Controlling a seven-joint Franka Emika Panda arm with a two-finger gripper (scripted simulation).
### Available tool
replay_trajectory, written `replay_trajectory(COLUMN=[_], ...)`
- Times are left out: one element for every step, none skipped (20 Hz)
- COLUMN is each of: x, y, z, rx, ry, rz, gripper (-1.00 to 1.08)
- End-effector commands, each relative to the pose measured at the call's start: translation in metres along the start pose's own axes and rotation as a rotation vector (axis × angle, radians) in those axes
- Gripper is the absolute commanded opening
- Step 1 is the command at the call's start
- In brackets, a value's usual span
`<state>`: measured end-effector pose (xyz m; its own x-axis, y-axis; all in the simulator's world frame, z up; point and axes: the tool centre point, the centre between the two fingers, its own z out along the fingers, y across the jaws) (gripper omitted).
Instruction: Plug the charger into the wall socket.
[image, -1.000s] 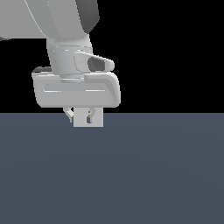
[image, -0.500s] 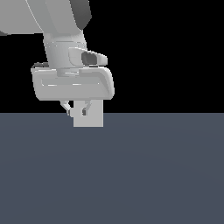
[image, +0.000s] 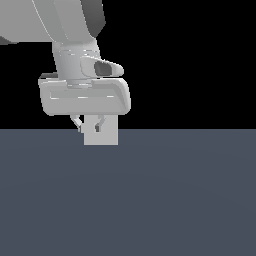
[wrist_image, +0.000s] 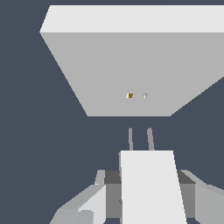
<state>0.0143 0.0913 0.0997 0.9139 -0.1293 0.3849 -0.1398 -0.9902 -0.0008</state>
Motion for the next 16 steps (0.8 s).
replay_trajectory(x=[0.006, 0.009, 0.013, 0.017, 0.021, 0.024, 0.028, 0.031, 0.033, 0.036, 0.037, 0.039, 0.040, 0.041, 0.041, 0.041], y=[0.000, 0.000, 0.000, 0.000, 0.001, 0.000, 0.000, 0.000, 0.000, 0.000, 0.000, 0.000, 0.000, 0.000, 0.000, 0.000], z=[0.002, 0.004, 0.005, 0.007, 0.008, 0.010, 0.011, 0.012, 0.013, 0.014, 0.015, 0.016, 0.016, 0.017, 0.017, 0.017], rx=[0.000, 0.000, 0.000, 0.000, 0.000, 0.000, 0.000, 0.000, 0.000, 0.000, 0.000, 0.000, -0.001, -0.001, -0.001, -0.001], ry=[0.000, 0.000, 0.000, 0.000, 0.000, 0.000, 0.000, 0.000, 0.000, 0.000, 0.000, 0.000, 0.000, 0.000, 0.000, 0.000], rz=[0.001, 0.001, 0.001, 0.001, 0.001, 0.001, 0.001, 0.001, 0.001, 0.001, 0.001, 0.001, 0.001, 0.001, 0.001, 0.001], gripper=[-1.00, -1.00, -1.00, -1.00, -1.00, -1.00, -1.00, -1.00, -1.00, -1.00, -1.00, -1.00, -1.00, -1.00, -1.00, -1.00])
